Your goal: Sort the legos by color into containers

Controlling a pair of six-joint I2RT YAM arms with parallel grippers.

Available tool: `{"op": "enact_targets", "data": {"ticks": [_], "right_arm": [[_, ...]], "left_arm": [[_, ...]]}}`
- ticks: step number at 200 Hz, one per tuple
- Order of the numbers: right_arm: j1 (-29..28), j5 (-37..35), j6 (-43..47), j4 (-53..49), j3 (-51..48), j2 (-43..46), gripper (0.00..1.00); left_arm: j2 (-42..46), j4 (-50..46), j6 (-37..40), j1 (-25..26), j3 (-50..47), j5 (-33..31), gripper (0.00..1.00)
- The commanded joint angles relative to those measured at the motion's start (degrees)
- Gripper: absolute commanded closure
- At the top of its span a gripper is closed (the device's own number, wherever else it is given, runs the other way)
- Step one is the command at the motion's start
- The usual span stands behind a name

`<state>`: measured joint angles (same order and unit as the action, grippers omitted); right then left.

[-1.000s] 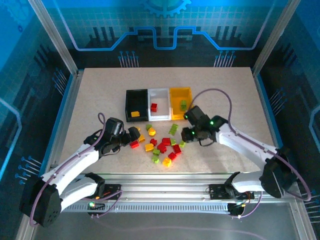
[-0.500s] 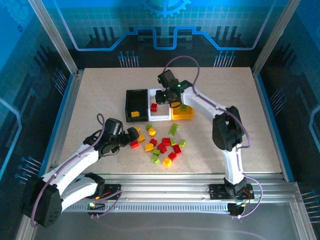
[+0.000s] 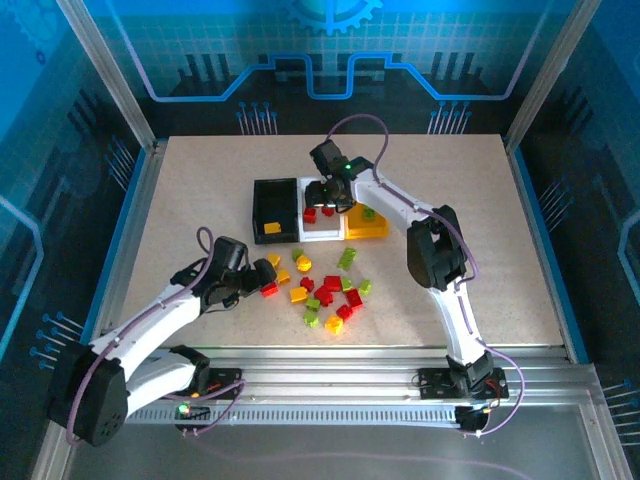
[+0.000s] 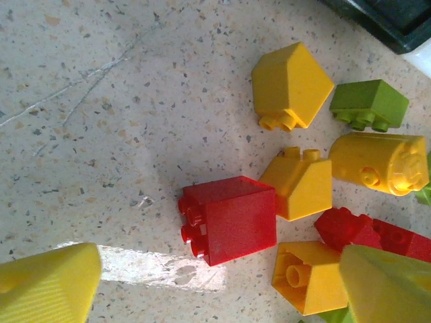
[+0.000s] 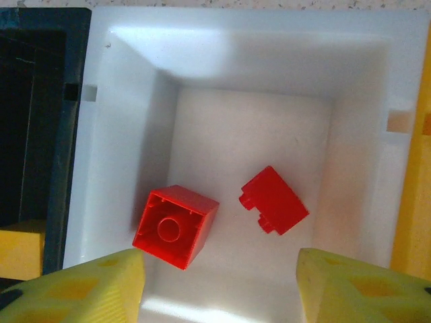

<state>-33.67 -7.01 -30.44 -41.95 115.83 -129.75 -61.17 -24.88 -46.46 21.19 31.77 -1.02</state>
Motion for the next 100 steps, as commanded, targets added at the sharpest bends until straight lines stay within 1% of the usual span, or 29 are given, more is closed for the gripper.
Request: {"op": "enact_targets", "data": {"ticks": [1,35,54,83,100], "right_arm": [[0.10,0.13,-0.55,-0.08,-2.53,3.91,0.36],[0.10,0.29,-0.59,2.71,-8.54,8.01,0.36],[0.12,0.15,-0.68,4.00,-11.50,9.96,0.35],[0.36,0.58,-0.94,5.41,-14.64,12.28,0.36],[0.45,0.69,-1.10,5.95,-16.06,13.35,0.36]], "left_arm": [[-1.75,0.69,2.64,-0.42,1.84,0.25,0.14],[-7.10,2.57,4.17,-0.28,3.35,-0.06,0.22],[-10.16,4.42,4.38,-0.08,3.97,0.31,0.24],[-13.69,5.81,4.98,1.45,4.77,-0.22,0.29],[-15.56,5.23,5.71,2.31,5.23,-1.04,0.34]]}}
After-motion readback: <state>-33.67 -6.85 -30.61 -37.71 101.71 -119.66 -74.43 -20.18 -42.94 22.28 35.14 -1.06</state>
